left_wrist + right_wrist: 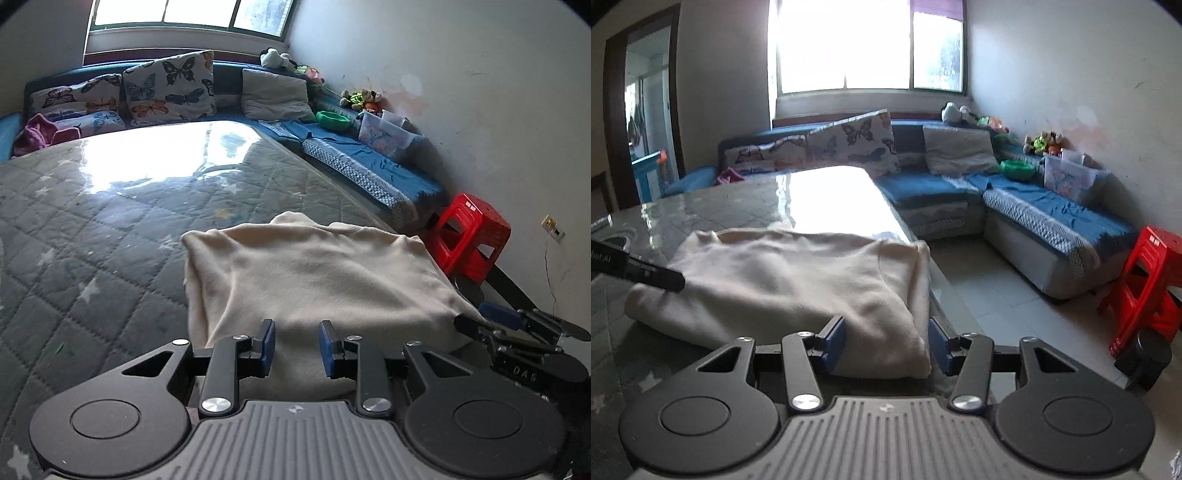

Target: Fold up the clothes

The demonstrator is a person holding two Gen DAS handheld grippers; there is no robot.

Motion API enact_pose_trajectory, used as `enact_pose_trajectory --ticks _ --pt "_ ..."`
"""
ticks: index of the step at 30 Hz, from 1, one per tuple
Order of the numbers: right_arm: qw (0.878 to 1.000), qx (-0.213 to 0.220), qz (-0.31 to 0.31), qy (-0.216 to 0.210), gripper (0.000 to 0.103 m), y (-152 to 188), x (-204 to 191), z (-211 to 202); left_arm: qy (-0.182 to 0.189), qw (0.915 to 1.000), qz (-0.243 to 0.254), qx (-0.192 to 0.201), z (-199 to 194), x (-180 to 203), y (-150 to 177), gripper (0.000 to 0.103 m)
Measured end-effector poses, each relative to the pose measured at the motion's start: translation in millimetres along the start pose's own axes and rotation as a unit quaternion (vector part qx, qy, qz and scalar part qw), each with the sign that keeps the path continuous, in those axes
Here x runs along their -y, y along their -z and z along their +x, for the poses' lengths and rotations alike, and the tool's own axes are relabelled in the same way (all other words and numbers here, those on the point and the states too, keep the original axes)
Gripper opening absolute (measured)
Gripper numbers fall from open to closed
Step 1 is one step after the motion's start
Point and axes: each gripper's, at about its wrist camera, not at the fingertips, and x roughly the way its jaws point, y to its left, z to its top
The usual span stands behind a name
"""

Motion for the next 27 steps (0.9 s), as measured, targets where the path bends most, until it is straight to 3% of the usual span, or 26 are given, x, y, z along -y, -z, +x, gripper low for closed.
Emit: enact_pose_trajectory --ticks 8,10,16,18,22,27 --pt "1.0 -0.007 0.007 0.003 0.074 6.0 -6.9 1.4 -0.012 0.9995 -0.029 -0.003 -12.9 -17.1 11.9 0.032" --pt "1.0 -0.003 0.006 0.003 0.085 6.4 -9.7 -2.2 -0.013 0.9994 -0.033 -0.002 -15.8 -19.4 14.6 0.033" --pt "1.0 0.005 -0.007 -0.003 0.098 7.5 -22.4 -13.4 -0.017 0.9992 -0.035 0.0 -24.0 -18.8 21.4 0.047" --pt "1.0 0.009 -0.013 0.0 0.103 9.1 -28.4 -17.0 -0.021 0.9992 -0.035 0.001 -27.6 -18.4 23.0 0.056" --pt "1.0 0.012 -0.017 -0.002 0.103 11.8 -37.6 -22.5 -0.027 0.9991 -0.032 0.005 -33.7 -19.5 26.4 0.06" --pt "1.0 0.011 -0.004 -0.011 0.103 16.2 -44.6 -28.6 -0.035 0.999 -0.027 0.007 -40.5 -20.4 32.9 0.075"
